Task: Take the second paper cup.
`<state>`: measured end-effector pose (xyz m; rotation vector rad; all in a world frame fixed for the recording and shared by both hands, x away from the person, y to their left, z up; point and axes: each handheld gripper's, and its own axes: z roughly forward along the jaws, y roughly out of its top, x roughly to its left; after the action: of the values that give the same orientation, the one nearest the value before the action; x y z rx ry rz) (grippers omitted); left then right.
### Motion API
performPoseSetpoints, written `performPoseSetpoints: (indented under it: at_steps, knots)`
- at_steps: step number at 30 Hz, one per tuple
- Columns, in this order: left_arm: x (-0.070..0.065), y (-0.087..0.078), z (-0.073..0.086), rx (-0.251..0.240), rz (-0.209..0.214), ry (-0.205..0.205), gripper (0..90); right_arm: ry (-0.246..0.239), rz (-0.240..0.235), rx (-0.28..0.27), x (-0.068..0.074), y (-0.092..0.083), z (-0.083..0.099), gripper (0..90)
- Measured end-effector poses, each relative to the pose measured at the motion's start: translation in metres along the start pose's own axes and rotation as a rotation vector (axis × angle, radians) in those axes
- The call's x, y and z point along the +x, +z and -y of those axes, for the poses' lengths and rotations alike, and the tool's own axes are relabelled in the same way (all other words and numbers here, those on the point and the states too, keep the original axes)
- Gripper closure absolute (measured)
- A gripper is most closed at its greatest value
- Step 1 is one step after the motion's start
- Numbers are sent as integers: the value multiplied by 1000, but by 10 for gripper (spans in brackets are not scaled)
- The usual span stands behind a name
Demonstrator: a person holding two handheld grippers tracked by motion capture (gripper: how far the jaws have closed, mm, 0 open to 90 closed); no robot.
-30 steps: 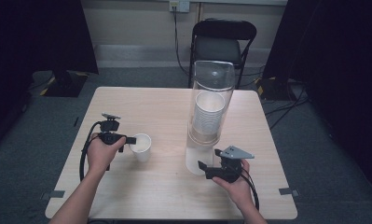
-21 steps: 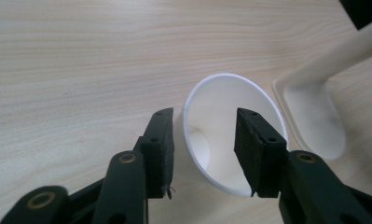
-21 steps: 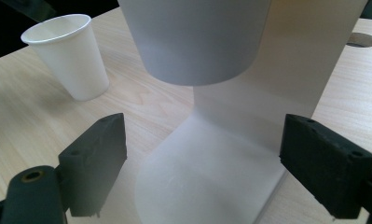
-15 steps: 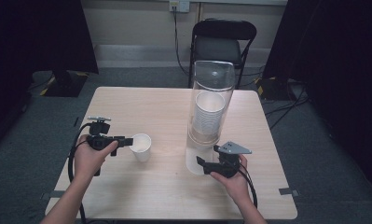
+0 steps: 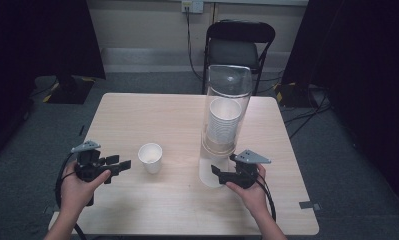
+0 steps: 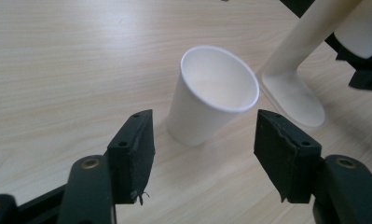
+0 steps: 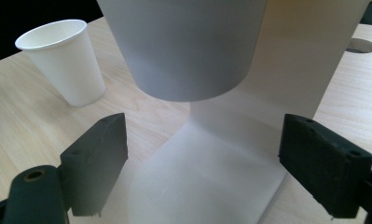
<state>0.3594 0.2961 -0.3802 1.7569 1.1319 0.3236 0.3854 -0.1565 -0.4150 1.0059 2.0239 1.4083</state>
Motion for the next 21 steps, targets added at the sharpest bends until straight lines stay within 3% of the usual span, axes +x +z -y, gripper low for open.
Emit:
performPoseSetpoints:
  at_steps: [1,2,6,8,12,14,16,19,21]
  knots:
    - [4,-1,13,-14,-31,59,364,-6,2,0,-1,1,-1,147]
    - [6,0,19,-17,-37,87,355,-5,2,-5,-1,1,-2,147]
    - [13,3,36,1,-17,116,311,-7,2,-18,-1,1,-11,147]
    - [16,7,46,54,-17,111,288,-10,0,-26,-1,1,-13,150]
    - [21,15,61,87,-15,132,221,-17,1,-34,2,2,-18,150]
    - [23,20,66,94,-23,156,208,-18,3,-37,3,3,-18,151]
    - [26,29,76,115,-20,206,174,-17,3,-46,4,4,-18,153]
    - [26,34,81,134,-24,233,164,-19,3,-57,4,4,-20,163]
    - [25,37,83,111,-19,258,156,-26,5,-64,4,3,-22,171]
